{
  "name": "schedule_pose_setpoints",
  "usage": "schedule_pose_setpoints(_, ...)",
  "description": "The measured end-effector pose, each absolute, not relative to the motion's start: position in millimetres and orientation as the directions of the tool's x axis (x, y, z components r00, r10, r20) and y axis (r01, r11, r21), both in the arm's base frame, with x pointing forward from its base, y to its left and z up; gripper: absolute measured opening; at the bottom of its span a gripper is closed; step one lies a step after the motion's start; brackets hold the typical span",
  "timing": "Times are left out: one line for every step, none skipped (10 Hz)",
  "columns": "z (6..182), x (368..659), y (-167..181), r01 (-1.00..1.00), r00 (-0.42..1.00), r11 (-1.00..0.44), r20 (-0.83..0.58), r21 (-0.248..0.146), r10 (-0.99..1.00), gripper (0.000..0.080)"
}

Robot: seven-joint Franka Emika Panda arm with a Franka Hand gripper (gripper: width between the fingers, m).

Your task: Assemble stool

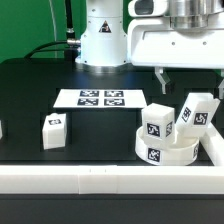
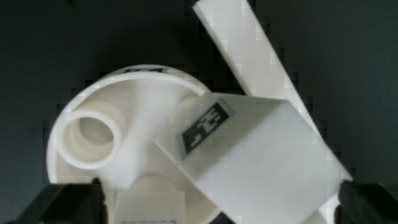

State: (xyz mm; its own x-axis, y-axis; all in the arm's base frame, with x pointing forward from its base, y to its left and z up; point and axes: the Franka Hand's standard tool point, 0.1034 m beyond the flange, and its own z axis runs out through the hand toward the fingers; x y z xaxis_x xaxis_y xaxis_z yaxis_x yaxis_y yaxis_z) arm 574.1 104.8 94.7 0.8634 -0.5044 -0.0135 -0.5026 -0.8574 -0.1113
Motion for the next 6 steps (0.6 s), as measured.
schedule_pose_setpoints(94.7, 573.7, 105.8, -0.364, 0.93, -0.927, 0.01, -0.092, -0.367, 0.0649)
schedule_pose_setpoints(94.6, 573.4, 107.0, -0.27, 0.962, -0.959, 0.02, -0.086, -0.273, 0.0649)
schedule_pose_setpoints(94.8, 573.2, 108.8, -0.204, 0.978, -0.975, 0.025, -0.085, -0.207, 0.0649)
schedule_pose_setpoints(95.5, 572.8, 111.6, -0.072, 0.997, -0.995, 0.038, -0.069, -0.075, 0.0649)
schedule_pose_setpoints(95.7, 572.3, 113.8, 0.037, 0.998, -0.998, 0.045, -0.059, 0.035, 0.0649)
schedule_pose_setpoints(95.2, 572.4, 112.1, 0.109, 0.993, -0.993, 0.048, -0.053, 0.107, 0.0649)
